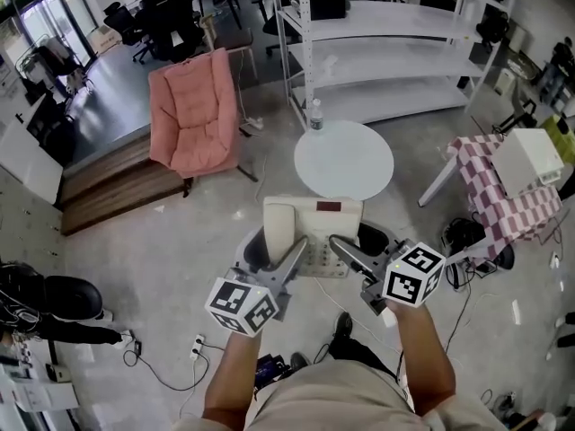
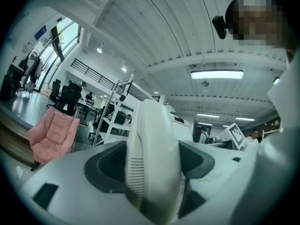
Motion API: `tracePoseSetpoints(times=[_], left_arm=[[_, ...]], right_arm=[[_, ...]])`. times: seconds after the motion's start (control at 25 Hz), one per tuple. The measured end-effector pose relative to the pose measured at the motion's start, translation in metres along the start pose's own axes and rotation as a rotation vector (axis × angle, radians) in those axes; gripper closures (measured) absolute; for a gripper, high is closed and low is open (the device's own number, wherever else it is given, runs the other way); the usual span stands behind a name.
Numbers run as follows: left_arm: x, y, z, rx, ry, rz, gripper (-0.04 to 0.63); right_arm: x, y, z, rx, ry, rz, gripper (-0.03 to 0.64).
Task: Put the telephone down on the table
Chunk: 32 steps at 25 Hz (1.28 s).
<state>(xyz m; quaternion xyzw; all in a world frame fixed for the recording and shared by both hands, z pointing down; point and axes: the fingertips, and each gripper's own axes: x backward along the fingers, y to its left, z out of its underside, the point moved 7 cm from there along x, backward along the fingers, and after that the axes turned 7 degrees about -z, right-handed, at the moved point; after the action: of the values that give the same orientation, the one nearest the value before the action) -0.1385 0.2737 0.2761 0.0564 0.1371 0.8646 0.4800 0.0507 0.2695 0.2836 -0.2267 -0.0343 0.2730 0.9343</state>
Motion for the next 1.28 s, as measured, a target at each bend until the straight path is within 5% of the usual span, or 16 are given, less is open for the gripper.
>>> tracePoseSetpoints(times=[0.76, 1.28], left_arm=[[-0.131, -0.009, -0.002, -0.01, -0.018, -0.11, 0.273], [-0.174, -0.029, -0.003, -0.035, -0.001, -0.128, 0.273]], right_arm=[[-0.003, -0.135, -0.062, -0.008, 0.034, -0.114, 0.4], [0.014, -0.177, -0.08, -0.027, 0.007, -0.139, 0.402]])
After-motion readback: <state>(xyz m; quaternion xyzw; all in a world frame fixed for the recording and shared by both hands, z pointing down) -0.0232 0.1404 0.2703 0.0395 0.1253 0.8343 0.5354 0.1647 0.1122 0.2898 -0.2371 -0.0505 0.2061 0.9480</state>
